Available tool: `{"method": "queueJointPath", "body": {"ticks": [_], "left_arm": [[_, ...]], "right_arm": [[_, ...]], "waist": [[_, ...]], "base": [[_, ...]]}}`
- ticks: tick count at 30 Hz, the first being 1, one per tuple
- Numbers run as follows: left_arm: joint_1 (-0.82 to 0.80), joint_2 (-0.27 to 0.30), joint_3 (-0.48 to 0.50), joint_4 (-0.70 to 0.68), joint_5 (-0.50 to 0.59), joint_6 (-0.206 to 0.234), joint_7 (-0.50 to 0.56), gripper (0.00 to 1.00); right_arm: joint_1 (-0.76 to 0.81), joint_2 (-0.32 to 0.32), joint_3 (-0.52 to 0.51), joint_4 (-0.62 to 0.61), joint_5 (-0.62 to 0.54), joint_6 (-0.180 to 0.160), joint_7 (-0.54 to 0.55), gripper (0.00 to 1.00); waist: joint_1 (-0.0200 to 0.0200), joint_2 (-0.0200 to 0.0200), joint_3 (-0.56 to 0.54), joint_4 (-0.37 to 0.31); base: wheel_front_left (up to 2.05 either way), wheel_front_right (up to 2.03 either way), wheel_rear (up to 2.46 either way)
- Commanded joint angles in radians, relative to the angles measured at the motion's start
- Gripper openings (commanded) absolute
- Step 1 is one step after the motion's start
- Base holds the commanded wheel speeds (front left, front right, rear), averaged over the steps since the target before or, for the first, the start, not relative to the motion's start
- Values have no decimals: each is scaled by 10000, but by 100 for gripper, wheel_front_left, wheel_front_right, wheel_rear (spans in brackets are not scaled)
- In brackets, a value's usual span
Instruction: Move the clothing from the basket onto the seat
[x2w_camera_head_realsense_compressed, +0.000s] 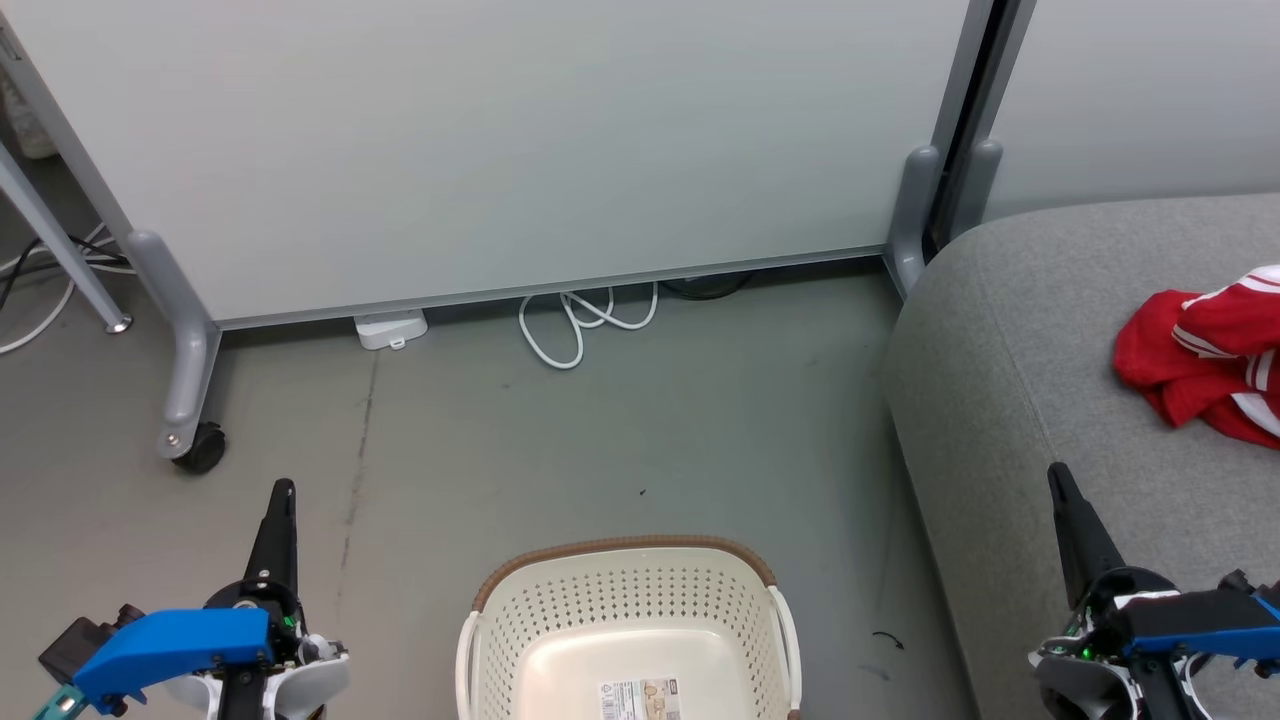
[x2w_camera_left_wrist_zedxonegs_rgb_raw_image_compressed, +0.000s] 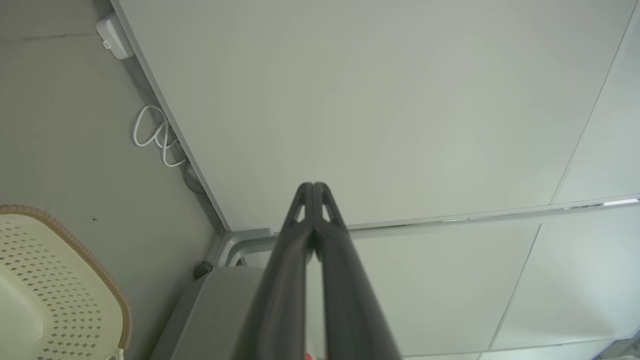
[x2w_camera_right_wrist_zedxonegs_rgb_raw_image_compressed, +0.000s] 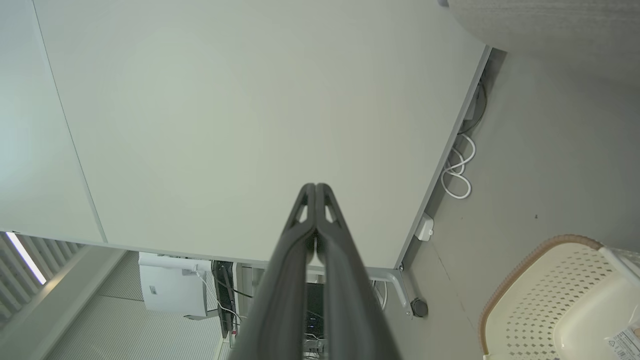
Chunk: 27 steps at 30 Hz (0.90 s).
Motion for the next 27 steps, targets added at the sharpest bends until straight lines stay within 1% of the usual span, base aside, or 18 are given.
{"method": "queueJointPath", "body": {"ticks": [1,5,6,8,16,27], "left_arm": [[-162,1,53,-82,-139,-15,50,0],[-193,-18,111,-104,-381,-17,133,0],[-230,-42,187,-137,-662,-16,227,0],[-225,-53,232,-149,-830,-16,285,0],[-272,-85,317,-190,-1200,-17,410,0],[-256,-98,324,-186,-1147,-18,425,0]], "right_arm": [[-146,-72,-26,-70,176,7,60,0],[-146,-75,-32,-73,482,7,84,0],[-163,-77,-37,-76,824,7,121,0],[-172,-79,-41,-77,1037,7,152,0],[-196,-83,-50,-86,1494,7,189,0],[-193,-81,-46,-84,1450,7,181,0]], "waist": [[0,0,-7,-1],[0,0,-37,-7],[0,0,-74,-14],[0,0,-96,-18],[0,0,-148,-28],[0,0,-148,-29]], "base": [[0,0,0],[0,0,0],[0,0,0],[0,0,0],[0,0,0],[0,0,0]]}}
